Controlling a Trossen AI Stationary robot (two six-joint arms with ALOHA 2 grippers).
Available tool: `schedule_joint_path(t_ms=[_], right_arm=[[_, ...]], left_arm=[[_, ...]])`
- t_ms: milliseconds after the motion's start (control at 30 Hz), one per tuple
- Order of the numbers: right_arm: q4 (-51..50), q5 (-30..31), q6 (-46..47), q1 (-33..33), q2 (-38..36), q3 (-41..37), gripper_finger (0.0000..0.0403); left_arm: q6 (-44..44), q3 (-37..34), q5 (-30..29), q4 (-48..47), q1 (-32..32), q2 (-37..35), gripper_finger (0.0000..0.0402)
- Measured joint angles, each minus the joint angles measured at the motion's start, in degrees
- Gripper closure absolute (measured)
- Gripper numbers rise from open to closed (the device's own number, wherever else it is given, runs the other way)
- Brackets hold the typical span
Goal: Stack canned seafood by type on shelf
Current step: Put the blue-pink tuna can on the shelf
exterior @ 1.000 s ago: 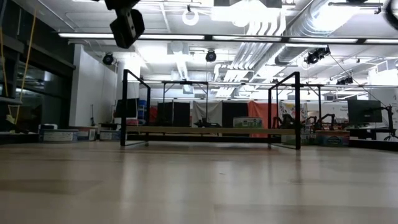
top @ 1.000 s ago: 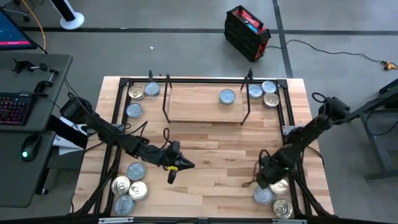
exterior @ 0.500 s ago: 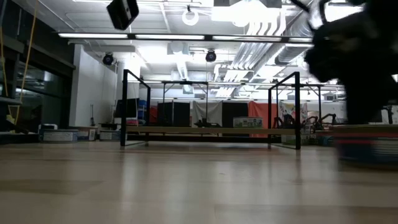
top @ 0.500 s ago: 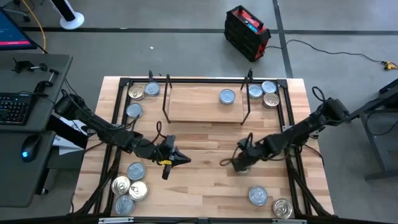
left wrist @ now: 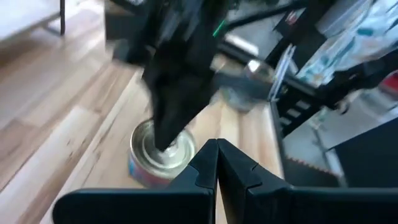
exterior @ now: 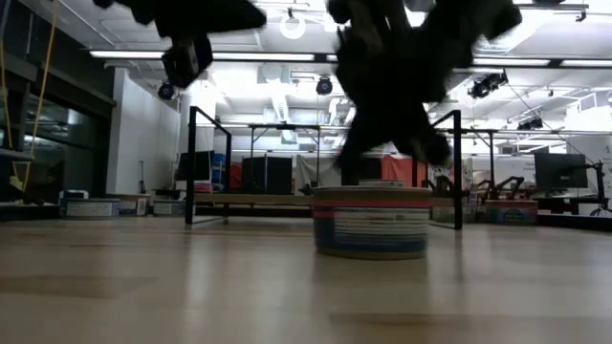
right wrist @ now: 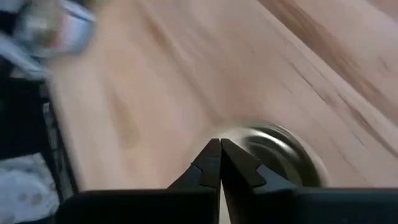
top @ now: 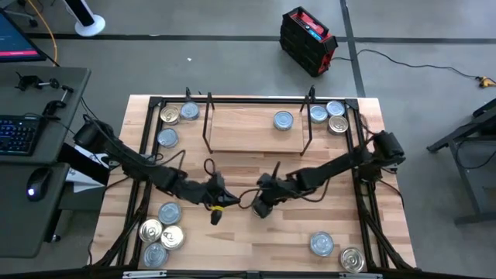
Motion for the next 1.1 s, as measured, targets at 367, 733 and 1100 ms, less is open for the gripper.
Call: schedule_joint_path(t_ms=[367, 733, 1100], right_arm=[[-27.8, 0.7, 6.8, 5.1, -7.3, 4.6, 0.0403], [-23.1, 0.6, 20.5, 10.4, -6.6, -2.9, 0.0403], [-7.8, 4.4, 14.5, 5.8, -6.1, -12.4, 0.0403]], left_arm=[[8.0, 1.7, 0.2, 10.3, 1.6, 16.7, 0.0401], [32.9, 4.9, 5.9, 8.1, 6.1, 23.1, 0.0401], [32.3, 5.0, 5.8, 7.6, 8.1, 23.2, 0.0401]])
